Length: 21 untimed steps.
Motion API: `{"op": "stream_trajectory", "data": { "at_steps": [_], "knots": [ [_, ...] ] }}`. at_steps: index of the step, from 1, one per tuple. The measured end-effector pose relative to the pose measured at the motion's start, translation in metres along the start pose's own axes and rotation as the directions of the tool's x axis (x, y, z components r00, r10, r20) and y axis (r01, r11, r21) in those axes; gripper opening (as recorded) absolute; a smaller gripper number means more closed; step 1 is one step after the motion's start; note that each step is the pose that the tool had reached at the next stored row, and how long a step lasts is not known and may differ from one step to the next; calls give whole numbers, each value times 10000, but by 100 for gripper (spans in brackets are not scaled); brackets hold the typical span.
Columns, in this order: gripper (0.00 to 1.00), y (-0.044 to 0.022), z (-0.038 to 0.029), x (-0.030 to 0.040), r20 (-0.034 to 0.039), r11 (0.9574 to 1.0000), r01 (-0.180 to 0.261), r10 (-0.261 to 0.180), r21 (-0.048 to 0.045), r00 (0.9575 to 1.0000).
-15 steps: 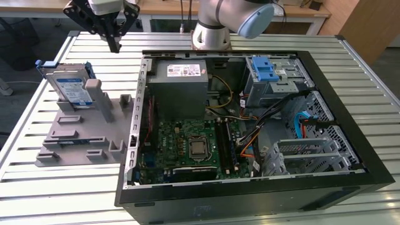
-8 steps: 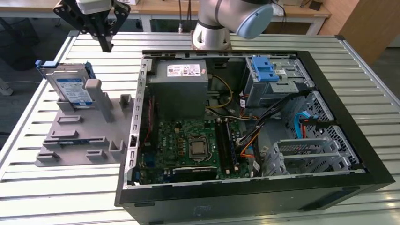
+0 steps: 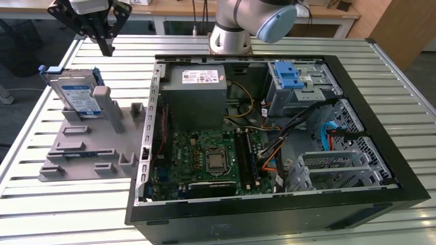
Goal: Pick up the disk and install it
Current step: 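Reach for the disk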
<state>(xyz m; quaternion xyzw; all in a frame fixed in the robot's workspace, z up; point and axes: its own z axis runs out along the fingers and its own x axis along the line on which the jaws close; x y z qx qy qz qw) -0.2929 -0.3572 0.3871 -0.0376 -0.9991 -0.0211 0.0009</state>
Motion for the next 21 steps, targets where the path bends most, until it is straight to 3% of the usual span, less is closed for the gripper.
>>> {"op": "stream_trajectory", "data": {
  "at_steps": [9, 21],
  "knots": [
    [11, -2, 0, 20, -1, 10000, 0, 0, 1, 10000],
    [11, -11, 4, 179, -1, 10000, 0, 0, 0, 10000]
  ]
}}
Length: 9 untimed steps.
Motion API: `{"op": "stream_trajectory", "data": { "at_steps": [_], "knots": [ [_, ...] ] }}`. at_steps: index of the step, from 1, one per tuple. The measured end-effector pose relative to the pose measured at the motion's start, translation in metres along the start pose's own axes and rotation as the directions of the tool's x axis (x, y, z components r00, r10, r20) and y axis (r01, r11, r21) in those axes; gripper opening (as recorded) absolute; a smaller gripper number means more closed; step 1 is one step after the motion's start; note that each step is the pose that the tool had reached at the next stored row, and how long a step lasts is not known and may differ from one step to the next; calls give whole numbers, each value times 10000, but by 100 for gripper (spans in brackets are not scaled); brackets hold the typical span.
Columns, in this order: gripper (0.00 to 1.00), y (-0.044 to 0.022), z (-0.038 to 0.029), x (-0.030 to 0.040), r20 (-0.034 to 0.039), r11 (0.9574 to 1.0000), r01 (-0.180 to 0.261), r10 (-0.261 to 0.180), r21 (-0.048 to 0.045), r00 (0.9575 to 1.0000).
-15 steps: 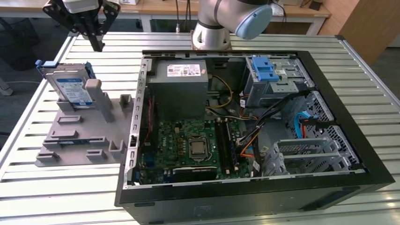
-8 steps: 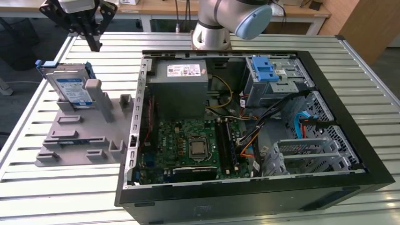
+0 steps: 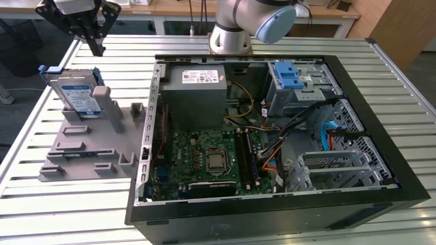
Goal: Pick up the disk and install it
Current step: 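Reach for the disk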
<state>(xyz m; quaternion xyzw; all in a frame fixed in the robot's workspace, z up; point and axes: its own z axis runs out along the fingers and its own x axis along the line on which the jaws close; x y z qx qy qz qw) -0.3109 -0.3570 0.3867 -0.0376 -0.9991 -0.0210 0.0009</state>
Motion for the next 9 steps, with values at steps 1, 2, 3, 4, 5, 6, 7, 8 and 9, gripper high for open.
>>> {"op": "stream_trajectory", "data": {
  "at_steps": [1, 2, 3, 4, 5, 6, 7, 8, 9],
  "knots": [
    [11, -1, 0, 13, 0, 10000, 0, 0, 0, 10000],
    [11, -1, 1, 26, 0, 10000, 0, 0, 0, 10000],
    [11, -2, 2, 38, 0, 10000, 0, 0, 0, 10000],
    [11, -3, 2, 49, 0, 10000, 1, -1, 0, 10000],
    [11, -4, 3, 59, 0, 10000, 0, 0, 0, 10000],
    [11, -4, 3, 67, 1, 10000, 0, 0, -1, 10000],
    [11, -5, 3, 72, 0, 10000, 0, 0, 0, 10000],
    [11, -5, 3, 72, 0, 10000, 2, -2, 0, 10000],
    [11, -5, 3, 72, 0, 10000, 2, -2, 0, 10000]
  ]
}}
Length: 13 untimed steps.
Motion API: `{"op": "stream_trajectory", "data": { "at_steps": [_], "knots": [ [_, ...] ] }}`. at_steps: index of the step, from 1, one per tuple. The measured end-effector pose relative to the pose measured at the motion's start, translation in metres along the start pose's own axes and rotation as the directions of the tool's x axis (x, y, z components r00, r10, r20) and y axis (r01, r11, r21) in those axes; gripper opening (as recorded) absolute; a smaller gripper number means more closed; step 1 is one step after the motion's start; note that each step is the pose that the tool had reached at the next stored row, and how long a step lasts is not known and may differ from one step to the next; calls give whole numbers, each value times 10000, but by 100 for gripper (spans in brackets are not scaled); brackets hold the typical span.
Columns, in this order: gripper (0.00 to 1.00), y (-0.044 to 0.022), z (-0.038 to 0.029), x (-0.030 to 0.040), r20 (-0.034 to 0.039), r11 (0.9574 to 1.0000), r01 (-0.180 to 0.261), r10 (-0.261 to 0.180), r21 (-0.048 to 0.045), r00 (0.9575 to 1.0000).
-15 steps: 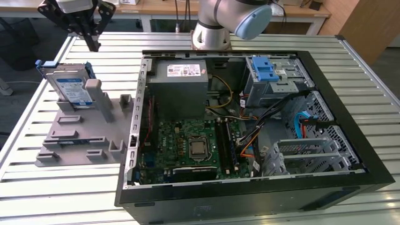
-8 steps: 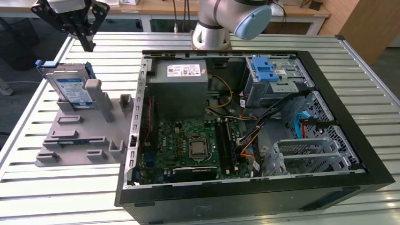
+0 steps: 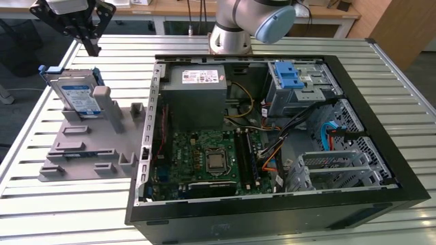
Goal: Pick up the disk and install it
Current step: 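Reach for the disk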
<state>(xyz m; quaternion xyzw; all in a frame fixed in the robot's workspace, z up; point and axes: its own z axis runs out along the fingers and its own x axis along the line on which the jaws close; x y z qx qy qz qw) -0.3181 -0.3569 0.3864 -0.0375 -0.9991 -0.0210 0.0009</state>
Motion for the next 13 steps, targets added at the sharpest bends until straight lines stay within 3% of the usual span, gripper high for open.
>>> {"op": "stream_trajectory", "data": {
  "at_steps": [13],
  "knots": [
    [11, -5, 1, 71, 0, 10000, -1, 1, 0, 10000]
  ]
}}
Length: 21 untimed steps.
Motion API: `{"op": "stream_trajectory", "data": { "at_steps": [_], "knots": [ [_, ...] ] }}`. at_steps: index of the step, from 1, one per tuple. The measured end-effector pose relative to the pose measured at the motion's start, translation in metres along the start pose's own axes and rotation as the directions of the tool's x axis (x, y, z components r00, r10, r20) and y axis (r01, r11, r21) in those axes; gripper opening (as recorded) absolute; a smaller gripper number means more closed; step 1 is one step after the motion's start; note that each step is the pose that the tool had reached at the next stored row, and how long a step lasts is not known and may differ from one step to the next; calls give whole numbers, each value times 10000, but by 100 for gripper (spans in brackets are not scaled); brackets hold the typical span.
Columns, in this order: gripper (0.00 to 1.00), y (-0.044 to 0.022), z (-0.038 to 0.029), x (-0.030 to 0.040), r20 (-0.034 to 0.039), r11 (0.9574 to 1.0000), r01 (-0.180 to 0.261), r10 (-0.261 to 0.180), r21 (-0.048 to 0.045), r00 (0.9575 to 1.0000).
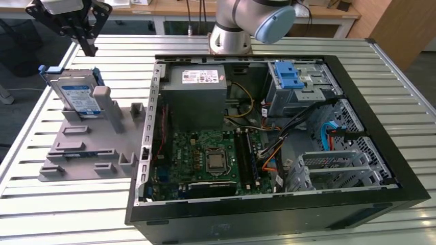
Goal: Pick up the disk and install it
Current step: 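Reach for the disk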
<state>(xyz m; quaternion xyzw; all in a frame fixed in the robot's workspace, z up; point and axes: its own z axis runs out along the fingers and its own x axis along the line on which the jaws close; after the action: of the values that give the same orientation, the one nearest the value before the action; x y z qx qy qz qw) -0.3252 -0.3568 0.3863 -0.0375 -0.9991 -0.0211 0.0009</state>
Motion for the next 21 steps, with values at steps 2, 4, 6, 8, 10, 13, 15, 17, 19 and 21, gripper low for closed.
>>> {"op": "stream_trajectory", "data": {
  "at_steps": [2, 4, 6, 8, 10, 13, 15, 17, 19, 21],
  "knots": [
    [11, -1, 0, 21, 0, 10000, 0, 0, 0, 10000],
    [11, -2, 0, 40, -1, 10000, -1, 1, 0, 10000],
    [11, -4, 1, 59, 0, 10000, -1, 1, 1, 10000],
    [11, -3, 1, 89, -1, 10000, -1, 1, 0, 10000],
    [11, -3, 2, 121, 0, 10000, 0, 0, 0, 10000],
    [11, -3, 5, 156, 0, 10000, -1, 1, 0, 10000],
    [11, -3, 7, 176, 0, 10000, -1, 1, -1, 10000],
    [11, -3, 8, 195, 0, 10000, 0, 0, 0, 10000],
    [11, -4, 10, 215, 1, 10000, 0, 0, 0, 10000],
    [11, -5, 10, 230, 0, 10000, 0, 0, 0, 10000]
  ]
}}
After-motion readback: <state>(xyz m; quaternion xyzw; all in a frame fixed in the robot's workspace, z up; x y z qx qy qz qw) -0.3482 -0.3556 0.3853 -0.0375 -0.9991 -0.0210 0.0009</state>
